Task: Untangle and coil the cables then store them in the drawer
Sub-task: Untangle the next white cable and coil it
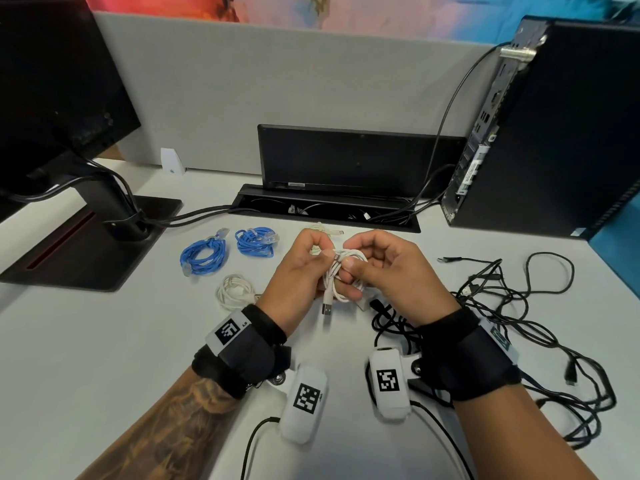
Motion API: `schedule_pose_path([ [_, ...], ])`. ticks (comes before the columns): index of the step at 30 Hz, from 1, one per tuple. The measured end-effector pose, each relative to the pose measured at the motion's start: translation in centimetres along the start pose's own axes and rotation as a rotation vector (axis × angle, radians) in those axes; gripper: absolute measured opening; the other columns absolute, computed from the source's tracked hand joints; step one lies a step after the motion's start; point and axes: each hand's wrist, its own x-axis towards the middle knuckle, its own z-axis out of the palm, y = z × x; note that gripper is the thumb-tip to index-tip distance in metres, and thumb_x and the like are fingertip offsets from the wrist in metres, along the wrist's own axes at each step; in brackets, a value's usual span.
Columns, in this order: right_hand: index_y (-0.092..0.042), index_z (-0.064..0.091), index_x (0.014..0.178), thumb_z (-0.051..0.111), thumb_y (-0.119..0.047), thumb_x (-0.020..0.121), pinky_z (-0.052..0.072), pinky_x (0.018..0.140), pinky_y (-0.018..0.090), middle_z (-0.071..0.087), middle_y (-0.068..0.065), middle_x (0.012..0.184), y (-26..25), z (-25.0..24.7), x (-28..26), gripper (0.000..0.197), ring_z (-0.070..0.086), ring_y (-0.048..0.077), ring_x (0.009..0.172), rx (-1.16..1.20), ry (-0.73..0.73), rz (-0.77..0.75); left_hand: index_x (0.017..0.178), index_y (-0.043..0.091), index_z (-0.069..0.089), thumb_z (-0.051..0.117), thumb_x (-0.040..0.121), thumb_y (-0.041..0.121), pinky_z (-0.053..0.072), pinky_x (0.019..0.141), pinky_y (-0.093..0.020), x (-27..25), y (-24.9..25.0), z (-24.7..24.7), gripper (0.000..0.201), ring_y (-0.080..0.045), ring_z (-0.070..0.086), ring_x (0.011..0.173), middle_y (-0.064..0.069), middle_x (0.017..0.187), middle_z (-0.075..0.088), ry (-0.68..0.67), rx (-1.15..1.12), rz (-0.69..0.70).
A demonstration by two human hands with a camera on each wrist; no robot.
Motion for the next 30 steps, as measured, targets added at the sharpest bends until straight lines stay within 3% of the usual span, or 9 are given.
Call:
schedule_pose_path([
  [6, -0.003, 0.067, 0.106, 0.068, -0.004, 0.095, 0.057, 0.076, 0.033, 0.073, 0.006, 0.078, 0.4, 0.2, 0.1, 0.011, 0.068, 0.016, 0.069, -0.038, 0.025, 0.03, 0.103, 0.005, 0.04, 0.037, 0.106, 0.006, 0.054, 0.057, -0.026, -0.1, 0.5, -0.2, 0.005, -0.028, 0.072, 0.063, -0.017, 0.074, 0.069, -0.027, 0.142, 0.049],
  [11, -0.004, 0.069, 0.101, 0.065, -0.011, 0.098, 0.057, 0.078, 0.048, 0.069, 0.007, 0.074, 0.4, 0.8, 0.1, 0.009, 0.063, 0.02, 0.061, -0.063, 0.054, -0.013, 0.101, 0.013, 0.042, 0.037, 0.105, 0.005, 0.053, 0.064, -0.034, -0.1, 0.0, -0.2, 0.01, -0.029, 0.072, 0.065, -0.013, 0.073, 0.071, 0.031, 0.282, 0.157],
  [16, 0.001, 0.067, 0.096, 0.063, -0.01, 0.1, 0.053, 0.062, 0.029, 0.065, 0.017, 0.069, -0.3, 1.0, -0.2, 0.012, 0.059, 0.023, 0.053, -0.047, 0.125, -0.081, 0.108, 0.005, 0.039, 0.041, 0.104, 0.001, 0.044, 0.058, -0.012, -0.5, 0.4, 0.6, 0.006, -0.004, 0.063, 0.053, -0.023, 0.08, 0.07, 0.008, 0.331, 0.235],
  [17, 0.001, 0.067, 0.095, 0.063, -0.01, 0.1, 0.052, 0.06, 0.027, 0.064, 0.018, 0.068, -0.5, 1.1, -0.3, 0.014, 0.058, 0.022, 0.052, -0.055, 0.137, -0.094, 0.111, 0.004, 0.038, 0.042, 0.103, -0.001, 0.044, 0.057, -0.011, -0.6, 0.4, 0.7, 0.009, -0.004, 0.062, 0.053, -0.025, 0.081, 0.069, 0.006, 0.317, 0.236],
  [21, -0.003, 0.064, 0.087, 0.066, -0.021, 0.098, 0.052, 0.058, 0.023, 0.066, 0.008, 0.06, -0.6, 1.3, -0.4, 0.021, 0.06, 0.016, 0.05, -0.125, 0.206, -0.14, 0.121, 0.005, 0.04, 0.046, 0.102, 0.002, 0.053, 0.073, -0.028, -0.3, 0.1, 0.9, 0.02, -0.02, 0.07, 0.071, -0.012, 0.078, 0.071, 0.015, 0.24, 0.169],
  [23, -0.006, 0.062, 0.082, 0.066, -0.026, 0.098, 0.051, 0.063, 0.023, 0.067, 0.005, 0.059, -0.7, 1.4, -0.5, 0.026, 0.062, 0.015, 0.053, -0.192, 0.222, -0.157, 0.119, -0.001, 0.043, 0.047, 0.103, 0.006, 0.054, 0.076, -0.032, -0.2, -0.1, 0.9, 0.018, -0.022, 0.069, 0.07, -0.008, 0.077, 0.071, 0.03, 0.195, 0.126],
  [25, -0.007, 0.062, 0.081, 0.065, -0.027, 0.099, 0.053, 0.067, 0.025, 0.069, 0.005, 0.061, -0.9, 1.5, -0.6, 0.027, 0.064, 0.016, 0.057, -0.235, 0.22, -0.163, 0.115, -0.003, 0.043, 0.045, 0.104, 0.008, 0.054, 0.073, -0.033, -0.2, 0.0, 1.0, 0.016, -0.02, 0.066, 0.064, -0.009, 0.077, 0.068, 0.054, 0.211, 0.148],
  [28, -0.002, 0.062, 0.087, 0.065, -0.02, 0.099, 0.057, 0.068, 0.036, 0.071, 0.012, 0.067, -1.1, 1.5, -0.6, 0.022, 0.071, 0.025, 0.058, -0.15, 0.168, -0.139, 0.106, 0.008, 0.041, 0.041, 0.105, 0.005, 0.053, 0.063, -0.03, -0.4, 0.4, 1.0, 0.003, -0.019, 0.059, 0.056, -0.011, 0.072, 0.064, 0.101, 0.188, 0.165],
  [30, -0.005, 0.066, 0.092, 0.066, -0.017, 0.098, 0.058, 0.069, 0.038, 0.072, 0.013, 0.071, -1.0, 1.4, -0.5, 0.014, 0.072, 0.03, 0.064, -0.169, 0.147, -0.147, 0.1, 0.013, 0.042, 0.041, 0.104, 0.004, 0.048, 0.054, -0.026, -0.2, 0.5, 0.7, 0.01, -0.018, 0.056, 0.051, -0.009, 0.066, 0.061, 0.144, 0.166, 0.151],
])
